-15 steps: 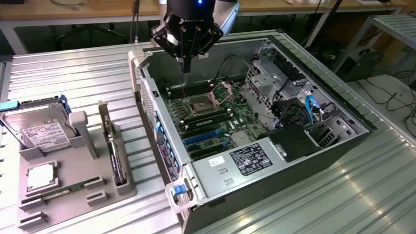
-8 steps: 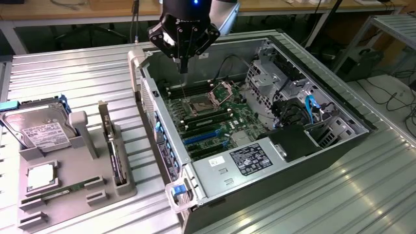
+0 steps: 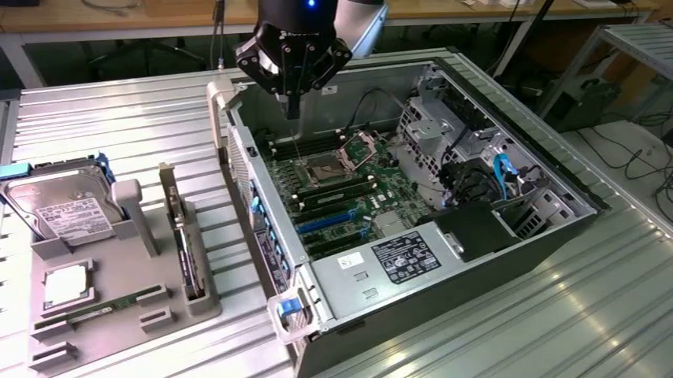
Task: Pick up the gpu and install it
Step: 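Reach for the gpu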
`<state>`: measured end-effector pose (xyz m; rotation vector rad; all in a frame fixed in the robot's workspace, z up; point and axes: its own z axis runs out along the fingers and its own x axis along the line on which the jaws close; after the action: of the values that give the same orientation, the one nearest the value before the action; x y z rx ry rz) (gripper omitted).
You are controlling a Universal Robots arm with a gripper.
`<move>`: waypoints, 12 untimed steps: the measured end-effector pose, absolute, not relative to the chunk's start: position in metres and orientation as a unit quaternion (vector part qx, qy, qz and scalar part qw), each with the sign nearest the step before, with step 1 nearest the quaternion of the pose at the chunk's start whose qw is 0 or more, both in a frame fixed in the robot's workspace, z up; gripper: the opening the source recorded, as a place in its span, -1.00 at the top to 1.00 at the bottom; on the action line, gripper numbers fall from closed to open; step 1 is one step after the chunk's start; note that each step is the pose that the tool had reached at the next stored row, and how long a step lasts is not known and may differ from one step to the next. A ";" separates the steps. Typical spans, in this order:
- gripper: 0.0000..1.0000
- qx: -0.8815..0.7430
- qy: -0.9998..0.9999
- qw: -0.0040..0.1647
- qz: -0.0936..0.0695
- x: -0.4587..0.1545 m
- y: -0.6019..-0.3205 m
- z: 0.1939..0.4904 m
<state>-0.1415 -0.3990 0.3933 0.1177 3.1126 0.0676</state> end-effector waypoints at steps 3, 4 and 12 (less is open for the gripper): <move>0.79 0.038 0.999 0.013 0.022 -0.143 -0.399 0.393; 0.79 0.038 0.999 0.013 0.022 -0.144 -0.399 0.393; 0.79 0.038 0.999 0.013 0.022 -0.149 -0.399 0.393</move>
<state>-0.1491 -0.3991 0.3933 0.1176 3.1128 0.0677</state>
